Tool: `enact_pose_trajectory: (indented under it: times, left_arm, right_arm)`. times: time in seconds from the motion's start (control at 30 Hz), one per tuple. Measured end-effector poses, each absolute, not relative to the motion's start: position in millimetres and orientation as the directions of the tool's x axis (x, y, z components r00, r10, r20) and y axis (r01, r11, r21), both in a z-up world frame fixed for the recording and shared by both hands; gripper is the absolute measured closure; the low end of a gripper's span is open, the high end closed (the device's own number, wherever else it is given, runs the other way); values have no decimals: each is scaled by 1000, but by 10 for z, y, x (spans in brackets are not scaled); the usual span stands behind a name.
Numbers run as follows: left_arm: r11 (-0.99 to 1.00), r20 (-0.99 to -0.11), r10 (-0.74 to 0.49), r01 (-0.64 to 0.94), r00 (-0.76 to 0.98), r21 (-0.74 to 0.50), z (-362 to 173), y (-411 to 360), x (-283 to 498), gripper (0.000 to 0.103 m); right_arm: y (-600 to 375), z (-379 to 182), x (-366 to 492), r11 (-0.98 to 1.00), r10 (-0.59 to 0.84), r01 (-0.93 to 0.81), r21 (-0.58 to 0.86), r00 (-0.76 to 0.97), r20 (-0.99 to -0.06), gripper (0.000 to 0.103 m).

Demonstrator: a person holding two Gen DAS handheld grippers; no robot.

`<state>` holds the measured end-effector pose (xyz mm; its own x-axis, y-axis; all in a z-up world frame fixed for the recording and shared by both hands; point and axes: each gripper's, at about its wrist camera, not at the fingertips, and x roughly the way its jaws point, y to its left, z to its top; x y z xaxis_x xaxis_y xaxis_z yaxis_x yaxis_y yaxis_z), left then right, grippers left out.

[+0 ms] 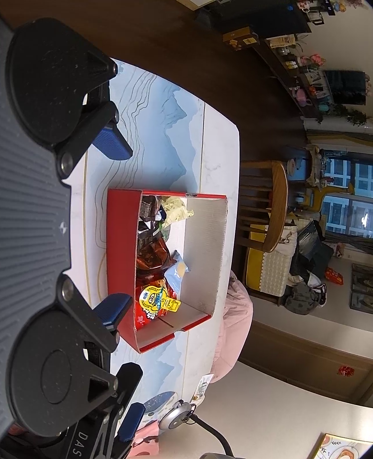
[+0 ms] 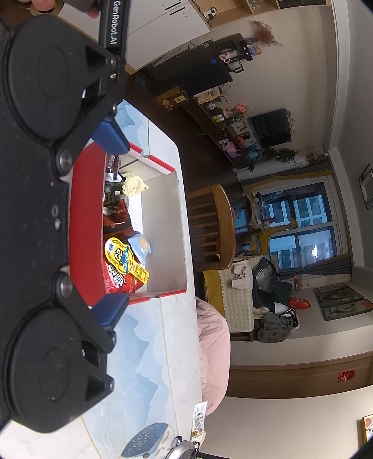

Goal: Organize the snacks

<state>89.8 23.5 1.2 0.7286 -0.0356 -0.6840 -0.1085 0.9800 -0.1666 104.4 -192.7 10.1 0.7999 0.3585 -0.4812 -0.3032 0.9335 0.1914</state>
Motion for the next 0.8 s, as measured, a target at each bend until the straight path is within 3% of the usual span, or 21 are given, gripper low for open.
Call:
enact_pose_trajectory:
  times: [0.8]
  left_arm:
    - [980,-693,-15,-128,721,-154,-47,208,872,3]
  right_arm:
    - [-1947,42,1050,936,353,-294,195,795,-494,0]
